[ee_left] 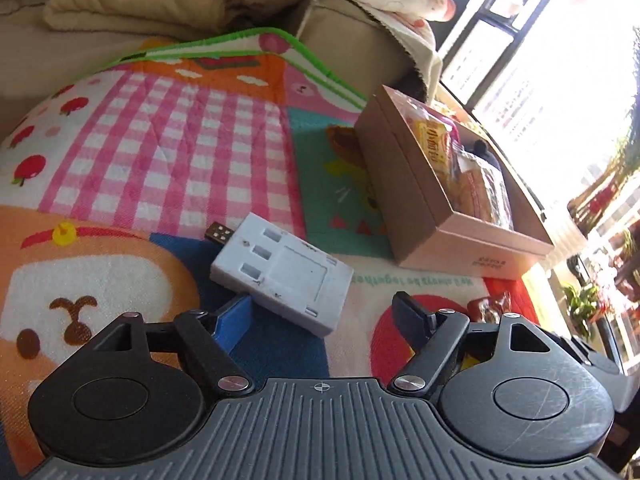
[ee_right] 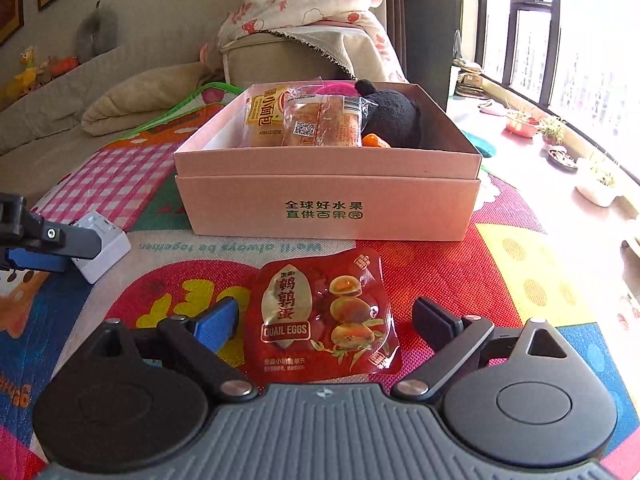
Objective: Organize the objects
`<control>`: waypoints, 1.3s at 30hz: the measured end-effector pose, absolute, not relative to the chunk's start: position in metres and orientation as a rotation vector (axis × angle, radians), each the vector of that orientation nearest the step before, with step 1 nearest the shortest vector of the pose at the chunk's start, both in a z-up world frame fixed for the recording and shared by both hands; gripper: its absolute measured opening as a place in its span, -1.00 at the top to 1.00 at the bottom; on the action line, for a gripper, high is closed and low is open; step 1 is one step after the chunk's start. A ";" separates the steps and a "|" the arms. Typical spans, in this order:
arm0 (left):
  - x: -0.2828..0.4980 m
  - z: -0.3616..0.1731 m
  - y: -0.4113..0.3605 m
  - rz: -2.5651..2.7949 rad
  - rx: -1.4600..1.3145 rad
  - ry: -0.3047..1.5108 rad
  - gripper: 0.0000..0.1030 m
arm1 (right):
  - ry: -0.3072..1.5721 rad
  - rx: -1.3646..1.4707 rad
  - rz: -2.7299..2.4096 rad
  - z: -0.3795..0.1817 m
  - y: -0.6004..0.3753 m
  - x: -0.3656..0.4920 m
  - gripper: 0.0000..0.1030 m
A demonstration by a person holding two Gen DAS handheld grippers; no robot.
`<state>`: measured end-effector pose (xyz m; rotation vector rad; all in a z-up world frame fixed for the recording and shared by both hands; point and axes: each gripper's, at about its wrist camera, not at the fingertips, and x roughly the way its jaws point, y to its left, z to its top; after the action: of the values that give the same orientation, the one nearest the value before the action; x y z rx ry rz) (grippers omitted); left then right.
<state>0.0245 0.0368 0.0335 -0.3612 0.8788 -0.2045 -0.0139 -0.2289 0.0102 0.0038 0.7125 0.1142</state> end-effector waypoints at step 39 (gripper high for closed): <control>0.043 0.023 0.023 -0.258 0.118 0.742 -0.12 | 0.730 -0.014 0.076 0.007 -0.225 -0.013 -1.00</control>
<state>0.0431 0.0230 0.0235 0.1177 0.7424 -0.2585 -0.0131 -0.2250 0.0068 -0.0139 0.7299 0.0764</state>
